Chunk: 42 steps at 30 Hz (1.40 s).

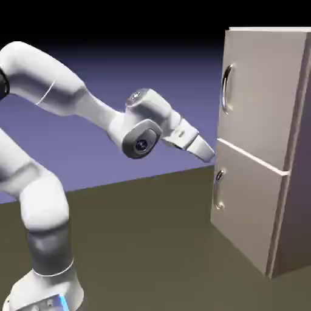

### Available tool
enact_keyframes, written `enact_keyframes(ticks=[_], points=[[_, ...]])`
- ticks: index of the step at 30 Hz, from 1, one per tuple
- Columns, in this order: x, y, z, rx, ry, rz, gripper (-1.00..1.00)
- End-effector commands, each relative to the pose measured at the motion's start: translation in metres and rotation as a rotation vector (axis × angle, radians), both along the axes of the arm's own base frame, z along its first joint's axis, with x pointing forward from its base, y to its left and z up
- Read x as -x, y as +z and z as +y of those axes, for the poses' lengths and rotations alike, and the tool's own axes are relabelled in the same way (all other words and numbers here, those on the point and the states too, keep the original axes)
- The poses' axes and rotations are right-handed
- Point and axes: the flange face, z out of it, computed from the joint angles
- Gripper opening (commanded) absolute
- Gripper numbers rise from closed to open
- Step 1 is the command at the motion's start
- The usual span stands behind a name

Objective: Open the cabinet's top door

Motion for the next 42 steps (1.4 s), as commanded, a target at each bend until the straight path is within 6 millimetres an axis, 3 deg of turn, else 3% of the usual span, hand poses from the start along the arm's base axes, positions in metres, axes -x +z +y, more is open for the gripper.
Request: enact_keyframes(ticks=[1, 7, 14, 19, 23, 27, 32, 37, 42], points=[[-0.005, -0.011, -0.003, -0.03, -0.01, 0.032, 0.0], [-0.026, -0.086, -0.021, -0.158, -0.085, 0.223, 0.0], [-0.031, -0.165, -0.044, -0.203, -0.207, 0.395, 0.0], [-0.028, -0.203, -0.063, -0.177, -0.305, 0.453, 0.0], [-0.027, -0.215, -0.08, -0.131, -0.379, 0.448, 0.0], [-0.03, -0.211, -0.094, -0.07, -0.439, 0.394, 0.0], [-0.042, -0.181, -0.102, 0.01, -0.482, 0.258, 0.0], [-0.06, -0.128, -0.089, 0.079, -0.475, 0.052, 0.0], [-0.074, -0.054, -0.051, 0.122, -0.412, -0.209, 0.0]])
